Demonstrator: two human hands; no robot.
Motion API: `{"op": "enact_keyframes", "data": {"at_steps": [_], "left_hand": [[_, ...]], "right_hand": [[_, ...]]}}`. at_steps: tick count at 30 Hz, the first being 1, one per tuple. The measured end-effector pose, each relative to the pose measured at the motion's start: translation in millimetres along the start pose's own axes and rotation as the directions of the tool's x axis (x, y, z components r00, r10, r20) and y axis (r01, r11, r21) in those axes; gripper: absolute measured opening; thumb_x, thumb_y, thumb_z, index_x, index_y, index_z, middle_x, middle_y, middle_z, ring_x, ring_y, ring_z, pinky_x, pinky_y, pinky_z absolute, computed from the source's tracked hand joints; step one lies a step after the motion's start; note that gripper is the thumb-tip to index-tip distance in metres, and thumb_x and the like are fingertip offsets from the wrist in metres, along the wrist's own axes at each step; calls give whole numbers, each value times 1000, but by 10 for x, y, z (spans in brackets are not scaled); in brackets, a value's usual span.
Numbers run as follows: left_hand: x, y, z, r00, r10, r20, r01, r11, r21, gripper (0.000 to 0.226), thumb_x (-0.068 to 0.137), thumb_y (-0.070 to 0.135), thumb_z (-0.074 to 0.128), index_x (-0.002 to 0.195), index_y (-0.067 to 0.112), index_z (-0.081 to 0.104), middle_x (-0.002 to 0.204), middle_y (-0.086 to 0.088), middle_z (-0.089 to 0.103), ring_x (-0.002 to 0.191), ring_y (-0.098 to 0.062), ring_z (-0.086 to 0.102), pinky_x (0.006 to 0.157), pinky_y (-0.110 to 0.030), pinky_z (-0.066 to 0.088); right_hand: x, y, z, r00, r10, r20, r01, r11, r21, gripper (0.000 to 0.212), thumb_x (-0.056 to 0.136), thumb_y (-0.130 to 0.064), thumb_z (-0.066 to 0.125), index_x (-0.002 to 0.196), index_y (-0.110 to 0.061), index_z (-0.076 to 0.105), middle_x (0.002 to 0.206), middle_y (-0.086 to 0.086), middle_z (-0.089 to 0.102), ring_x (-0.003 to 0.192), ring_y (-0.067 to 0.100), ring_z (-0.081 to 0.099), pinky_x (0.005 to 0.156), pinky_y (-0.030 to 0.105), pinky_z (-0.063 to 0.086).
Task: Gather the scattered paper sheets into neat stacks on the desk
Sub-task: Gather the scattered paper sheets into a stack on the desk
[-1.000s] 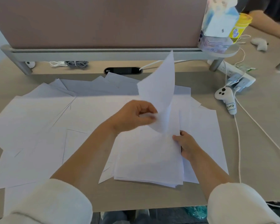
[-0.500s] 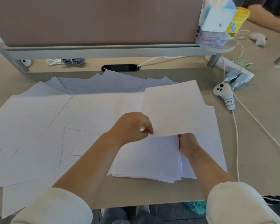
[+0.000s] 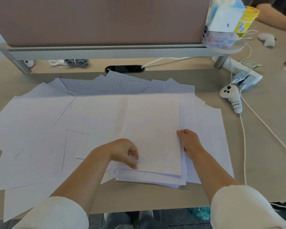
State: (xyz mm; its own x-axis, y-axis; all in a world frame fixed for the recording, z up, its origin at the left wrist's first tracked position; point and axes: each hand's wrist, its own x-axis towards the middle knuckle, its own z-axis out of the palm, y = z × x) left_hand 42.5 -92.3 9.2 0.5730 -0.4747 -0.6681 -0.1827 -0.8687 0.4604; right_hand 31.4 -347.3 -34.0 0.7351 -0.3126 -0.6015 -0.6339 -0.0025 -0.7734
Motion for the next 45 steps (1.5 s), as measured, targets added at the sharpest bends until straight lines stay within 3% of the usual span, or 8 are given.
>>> {"op": "enact_keyframes", "data": {"at_steps": [5, 8, 12, 18, 21, 25, 40, 45], "left_hand": [[162, -121, -6, 777, -333, -534, 163, 926, -340, 60, 83, 43, 63, 134, 17, 46, 130, -7, 45, 122, -26, 45, 101, -37, 39], [246, -85, -6, 776, -446, -446, 182, 835, -519, 54, 86, 34, 61, 132, 10, 46, 125, -12, 50, 112, -28, 52, 89, -32, 43], [306, -69, 29, 772, -444, -456, 125, 808, -576, 21, 84, 21, 61, 74, 22, 43, 85, -6, 45, 76, -20, 43, 64, -26, 34], [362, -101, -1, 755, -511, -411, 120, 724, -679, 36, 84, 16, 60, 61, 24, 32, 75, -2, 37, 70, -18, 35, 56, -27, 25], [342, -85, -48, 762, -536, -364, 104, 656, -747, 12, 86, 21, 62, 91, 16, 53, 89, -1, 48, 84, -23, 49, 76, -28, 39], [344, -95, -57, 788, -527, -320, 114, 634, -765, 53, 88, 25, 60, 136, 10, 43, 132, -7, 52, 118, -29, 52, 98, -39, 43], [275, -255, -118, 674, -635, -377, 15, 523, -852, 40, 91, 29, 51, 126, 10, 51, 119, -9, 58, 108, -30, 57, 93, -39, 47], [-42, -411, -292, 904, -390, -177, -123, 158, -980, 33, 90, 50, 51, 99, 21, 63, 89, 2, 72, 78, -15, 71, 69, -24, 55]], "right_hand": [[59, -2, 48, 996, -77, -38, 74, 995, -65, 33, 85, -4, 38, 62, -21, 22, 60, 1, 22, 54, 15, 18, 55, 29, 14], [43, -25, 23, 996, -62, -67, 59, 997, -50, 27, 88, -11, 46, 66, -20, 32, 62, 1, 31, 51, 16, 26, 49, 24, 20], [8, -122, 11, 993, 80, 89, -88, 992, 86, 27, 88, -40, 61, 92, -13, 59, 82, 10, 63, 74, 27, 62, 66, 32, 51], [51, -138, -7, 975, 12, 220, -21, 999, 36, 45, 89, 4, 56, 132, -8, 50, 123, 18, 60, 107, 36, 59, 85, 45, 51], [31, -120, -32, 957, 15, 288, -75, 977, 198, 37, 90, -4, 57, 125, -16, 53, 117, 12, 64, 102, 32, 62, 80, 42, 53], [28, -126, 27, 976, -27, 216, 9, 996, 84, 29, 93, -18, 57, 122, -17, 55, 115, 8, 65, 100, 26, 63, 86, 42, 53], [18, -264, 53, 951, -82, 298, 41, 989, 142, 32, 93, -6, 53, 124, -15, 51, 101, 5, 67, 86, 22, 65, 70, 35, 59], [-58, -434, 288, 932, -136, 336, 55, 969, 241, 27, 93, -4, 52, 118, -16, 53, 97, 5, 66, 83, 21, 65, 64, 30, 60]]}}
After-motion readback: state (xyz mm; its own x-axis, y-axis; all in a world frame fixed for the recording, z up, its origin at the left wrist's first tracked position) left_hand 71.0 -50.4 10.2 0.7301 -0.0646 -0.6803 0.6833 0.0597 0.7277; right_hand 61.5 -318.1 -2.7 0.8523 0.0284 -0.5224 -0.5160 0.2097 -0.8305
